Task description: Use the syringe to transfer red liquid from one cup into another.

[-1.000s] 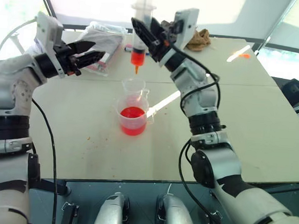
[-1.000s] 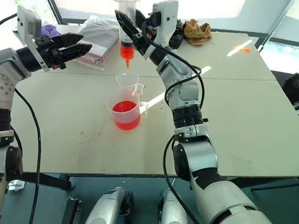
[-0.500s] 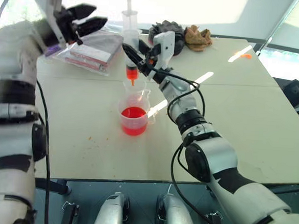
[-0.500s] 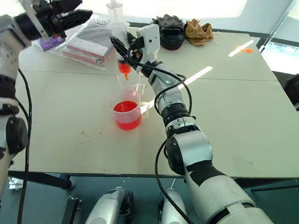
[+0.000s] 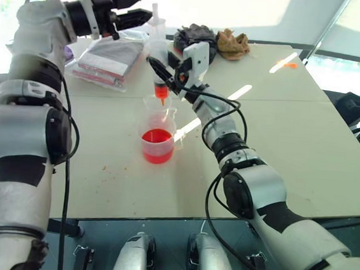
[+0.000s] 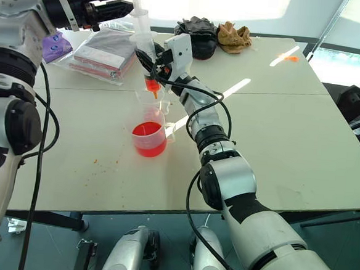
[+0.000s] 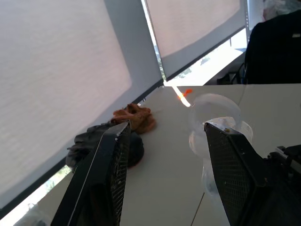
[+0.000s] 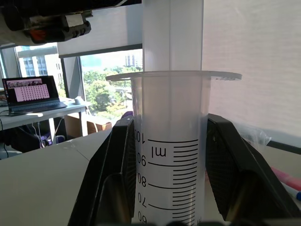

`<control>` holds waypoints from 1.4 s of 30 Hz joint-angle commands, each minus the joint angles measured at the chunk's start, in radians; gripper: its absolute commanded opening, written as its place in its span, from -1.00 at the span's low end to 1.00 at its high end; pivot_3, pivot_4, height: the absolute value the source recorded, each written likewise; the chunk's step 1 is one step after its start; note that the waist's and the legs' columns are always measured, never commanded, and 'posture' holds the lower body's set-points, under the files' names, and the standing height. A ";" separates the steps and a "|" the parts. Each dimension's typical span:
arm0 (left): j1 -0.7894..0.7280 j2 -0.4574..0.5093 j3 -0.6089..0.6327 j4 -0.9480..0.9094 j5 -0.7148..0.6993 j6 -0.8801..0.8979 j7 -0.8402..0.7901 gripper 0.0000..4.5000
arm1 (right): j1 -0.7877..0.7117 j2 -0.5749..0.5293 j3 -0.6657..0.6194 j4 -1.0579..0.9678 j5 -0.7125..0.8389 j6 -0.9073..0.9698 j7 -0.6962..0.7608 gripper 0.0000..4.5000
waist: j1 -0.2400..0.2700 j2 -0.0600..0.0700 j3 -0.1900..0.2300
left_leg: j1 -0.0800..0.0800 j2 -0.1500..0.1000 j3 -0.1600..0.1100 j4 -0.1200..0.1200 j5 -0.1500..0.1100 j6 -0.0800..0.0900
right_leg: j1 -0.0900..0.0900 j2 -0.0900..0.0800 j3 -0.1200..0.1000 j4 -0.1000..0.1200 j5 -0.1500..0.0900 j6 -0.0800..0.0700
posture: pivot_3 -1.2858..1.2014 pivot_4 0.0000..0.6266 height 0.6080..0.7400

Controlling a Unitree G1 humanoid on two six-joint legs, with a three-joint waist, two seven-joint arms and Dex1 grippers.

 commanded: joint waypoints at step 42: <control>-0.124 -0.017 -0.107 0.112 0.278 -0.059 -0.149 0.15 | -0.045 0.018 0.017 0.000 -0.096 -0.102 0.000 -0.35 | -0.001 -0.001 0.001 | 0.000 0.000 0.000 0.000 0.000 0.000 | 0.000 0.000 0.000 0.000 0.000 0.000 | 0.03 -0.52 1.00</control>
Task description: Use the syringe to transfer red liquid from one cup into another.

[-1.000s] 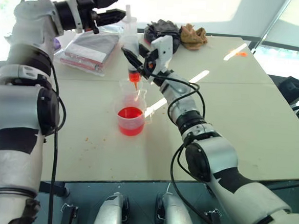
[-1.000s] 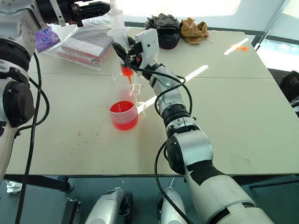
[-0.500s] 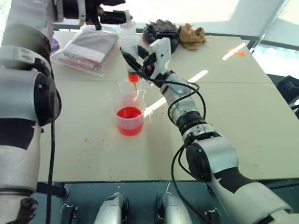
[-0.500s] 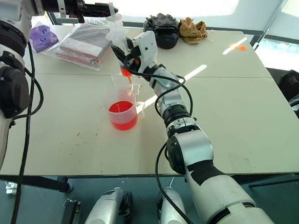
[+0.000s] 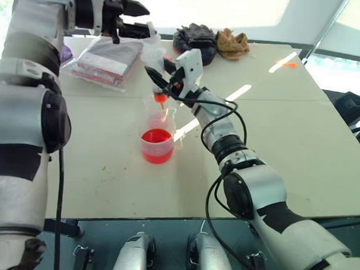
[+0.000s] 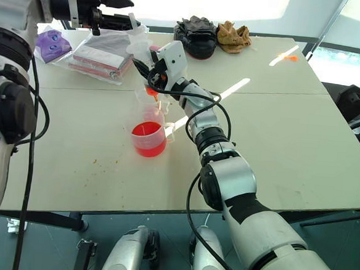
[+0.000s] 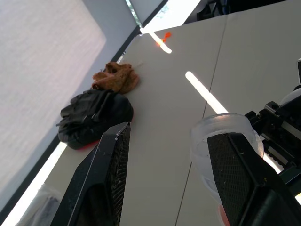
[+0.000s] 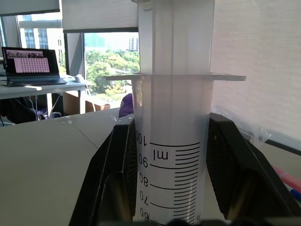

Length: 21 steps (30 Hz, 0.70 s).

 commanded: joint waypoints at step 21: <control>0.112 -0.033 -0.050 -0.023 0.068 -0.062 -0.062 0.15 | -0.064 0.013 -0.020 -0.035 0.016 -0.050 -0.025 -0.35 | 0.000 0.000 0.000 | 0.000 0.000 0.000 0.000 0.000 0.000 | 0.000 0.000 0.000 0.001 0.000 0.000 | 0.03 -0.52 1.00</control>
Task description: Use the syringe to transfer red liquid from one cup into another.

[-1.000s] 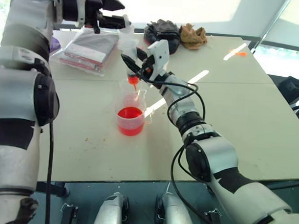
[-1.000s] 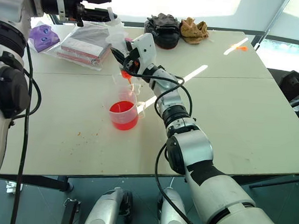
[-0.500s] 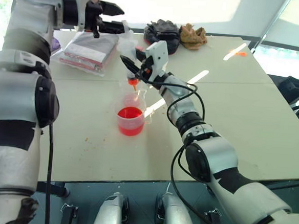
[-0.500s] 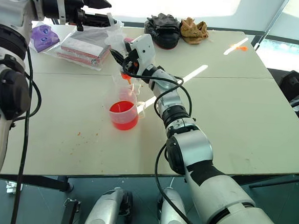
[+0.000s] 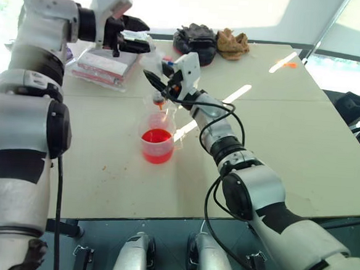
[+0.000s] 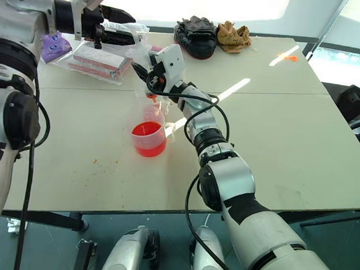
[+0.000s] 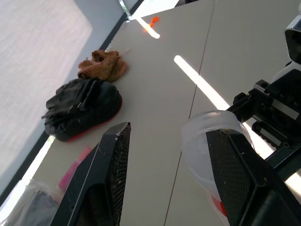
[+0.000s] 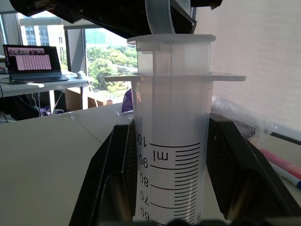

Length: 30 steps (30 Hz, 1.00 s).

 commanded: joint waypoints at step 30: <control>0.020 -0.022 0.031 -0.012 -0.047 0.070 -0.081 0.15 | -0.096 -0.011 -0.046 -0.064 0.030 -0.064 -0.060 -0.35 | -0.001 -0.001 0.000 | 0.000 0.000 0.000 0.000 0.001 -0.001 | 0.000 0.000 0.000 0.000 0.000 0.000 | 0.03 -0.52 1.00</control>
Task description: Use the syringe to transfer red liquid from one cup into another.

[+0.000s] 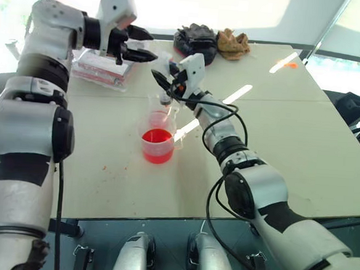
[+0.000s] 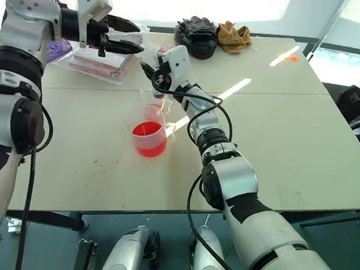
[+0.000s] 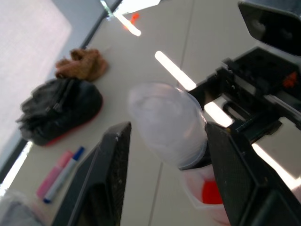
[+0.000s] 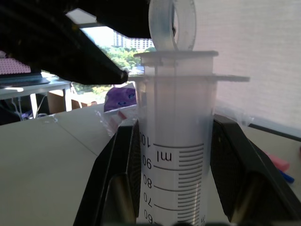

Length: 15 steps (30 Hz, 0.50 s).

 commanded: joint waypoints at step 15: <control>-0.083 0.163 0.146 -0.097 -0.202 0.293 -0.129 0.15 | -0.086 0.041 -0.079 -0.168 0.150 0.081 0.069 -0.35 | 0.001 -0.001 0.000 | 0.000 0.001 -0.001 0.000 0.000 -0.001 | 0.000 0.000 0.000 0.000 0.000 0.000 | 0.03 -0.52 1.00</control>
